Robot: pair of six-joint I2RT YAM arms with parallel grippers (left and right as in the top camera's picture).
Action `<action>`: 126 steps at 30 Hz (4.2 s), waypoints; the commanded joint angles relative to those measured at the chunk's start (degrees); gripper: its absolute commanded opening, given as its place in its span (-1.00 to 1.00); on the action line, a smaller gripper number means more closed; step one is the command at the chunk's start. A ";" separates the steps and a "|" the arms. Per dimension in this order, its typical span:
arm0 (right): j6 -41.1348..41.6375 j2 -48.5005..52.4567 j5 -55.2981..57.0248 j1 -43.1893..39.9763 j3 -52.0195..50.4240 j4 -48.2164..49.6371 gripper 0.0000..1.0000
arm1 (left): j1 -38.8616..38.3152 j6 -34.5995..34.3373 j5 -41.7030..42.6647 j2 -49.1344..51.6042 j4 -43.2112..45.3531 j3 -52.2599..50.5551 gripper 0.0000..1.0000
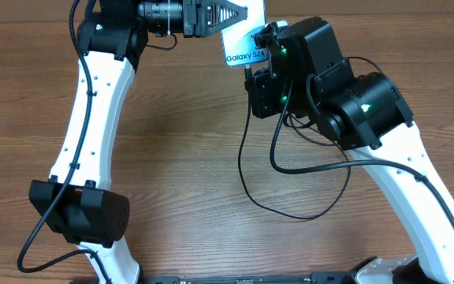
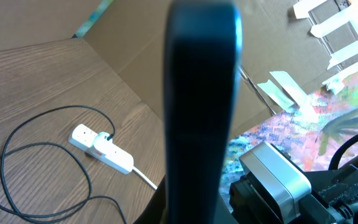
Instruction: Plug charger to phone and switch on socket
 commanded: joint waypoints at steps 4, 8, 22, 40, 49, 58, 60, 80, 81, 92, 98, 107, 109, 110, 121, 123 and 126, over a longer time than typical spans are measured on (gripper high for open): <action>0.35 -0.04 -0.24 0.20 0.33 1.38 -0.93 | -0.33 1.20 1.75 -0.13 0.09 0.85 -0.92; 0.37 -0.04 -0.24 0.20 0.33 1.79 -0.93 | -0.33 1.09 1.75 -0.13 0.07 0.85 -0.92; 1.55 -0.04 1.25 0.20 0.33 2.36 -0.92 | -0.33 0.52 1.75 -0.13 -0.13 0.85 -0.92; 1.66 -0.04 1.25 0.20 0.33 4.68 -0.93 | -0.33 -2.10 1.75 -0.13 -0.13 0.85 -0.92; 2.89 -0.04 1.22 0.20 0.33 6.12 -0.93 | -0.33 -3.87 1.79 -0.13 -0.13 0.85 -0.92; 2.97 -0.04 0.52 0.20 0.33 6.78 -0.93 | -0.33 -2.64 3.43 -0.13 -0.09 0.85 -0.92; 2.97 -0.09 -0.24 0.20 0.33 6.93 -0.92 | -0.33 -2.14 3.43 -0.13 -0.09 0.85 -0.92; 2.93 -0.09 -2.01 0.09 0.33 8.94 -0.93 | -0.33 -2.75 6.36 -0.13 -0.09 0.85 -0.92; 2.91 -0.09 -2.54 0.09 0.33 9.01 -0.93 | -0.33 -2.75 6.62 -0.13 -0.07 0.85 -0.92; 1.14 -0.11 -2.62 0.07 0.33 9.77 -0.93 | -0.33 -2.78 8.90 -0.13 -0.11 0.85 -0.92; 0.96 -0.15 -0.92 0.07 0.37 10.60 -0.93 | -0.33 -2.78 8.90 -0.13 -0.13 0.85 -0.92; 0.94 -0.26 -0.26 0.09 0.74 9.77 -0.93 | -0.31 -2.69 7.58 -0.13 -0.07 0.85 -0.92; 0.96 -0.26 -0.26 0.09 0.74 8.68 -0.93 | -0.28 -1.81 5.60 -0.13 -0.07 0.85 -0.92; 0.96 -0.26 -0.26 0.09 0.74 8.02 -0.93 | -0.20 -1.22 4.44 -0.13 -0.07 0.85 -0.92; 7.37 -0.13 6.49 0.07 0.61 -0.92 -0.53 | 3.02 9.03 -28.52 -0.13 -15.87 0.85 -0.92; 9.64 0.11 8.31 0.02 0.44 -1.29 -0.32 | 3.02 10.38 -39.41 -0.13 -21.86 0.85 -0.92; 11.98 1.51 8.26 -0.61 0.24 -0.63 -0.10 | 3.02 10.38 -51.93 -0.13 -28.83 0.85 -0.92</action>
